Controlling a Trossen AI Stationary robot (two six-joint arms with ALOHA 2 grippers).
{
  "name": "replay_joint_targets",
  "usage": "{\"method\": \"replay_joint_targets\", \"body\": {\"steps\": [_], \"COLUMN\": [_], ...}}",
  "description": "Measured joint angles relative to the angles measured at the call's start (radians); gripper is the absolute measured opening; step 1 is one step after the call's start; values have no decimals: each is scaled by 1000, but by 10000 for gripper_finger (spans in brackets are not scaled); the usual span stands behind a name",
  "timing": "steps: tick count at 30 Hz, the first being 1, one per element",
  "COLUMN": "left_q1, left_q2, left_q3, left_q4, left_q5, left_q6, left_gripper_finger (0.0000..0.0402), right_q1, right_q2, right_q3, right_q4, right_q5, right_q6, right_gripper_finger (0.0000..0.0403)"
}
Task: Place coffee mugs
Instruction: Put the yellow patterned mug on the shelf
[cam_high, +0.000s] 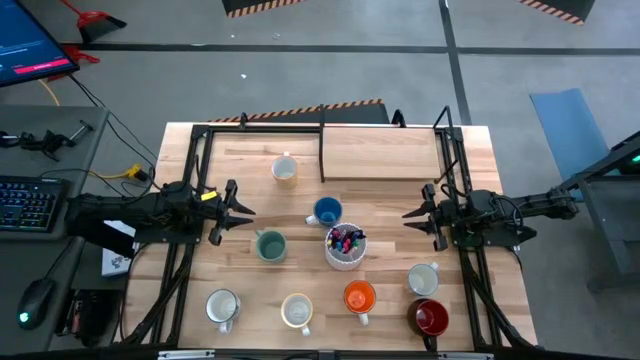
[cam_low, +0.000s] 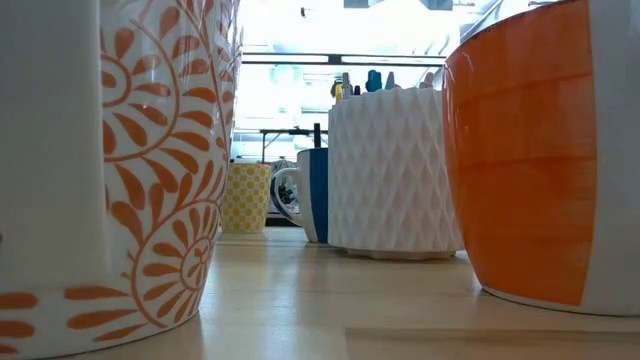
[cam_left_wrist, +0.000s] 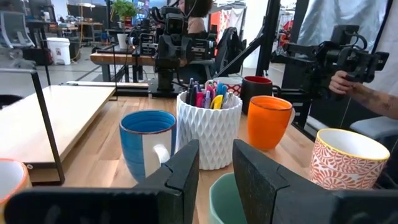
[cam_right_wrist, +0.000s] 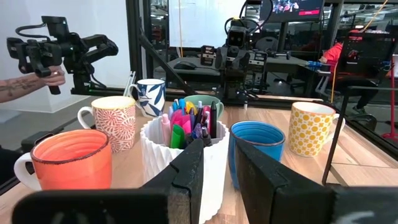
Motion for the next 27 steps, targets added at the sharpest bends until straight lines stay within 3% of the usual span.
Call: {"method": "replay_joint_targets", "body": {"steps": [6, 17, 21, 27], "left_q1": [0, 0, 0, 0], "left_q2": [0, 10, 10, 10], "left_q3": [0, -1, 0, 0], "left_q4": [-23, -52, -32, -23], "left_q5": [1, 4, 4, 3], "left_q6": [-50, -18, -15, -78], "left_gripper_finger": [88, 88, 88, 88], "right_q1": [0, 0, 0, 0], "right_q2": [0, 0, 0, 0], "right_q3": [0, 0, 0, 0], "right_q4": [2, 45, 49, 49], "right_q5": [50, 346, 422, 419], "right_q6": [45, 385, 363, 226], "right_gripper_finger": [75, 75, 75, 75]}}
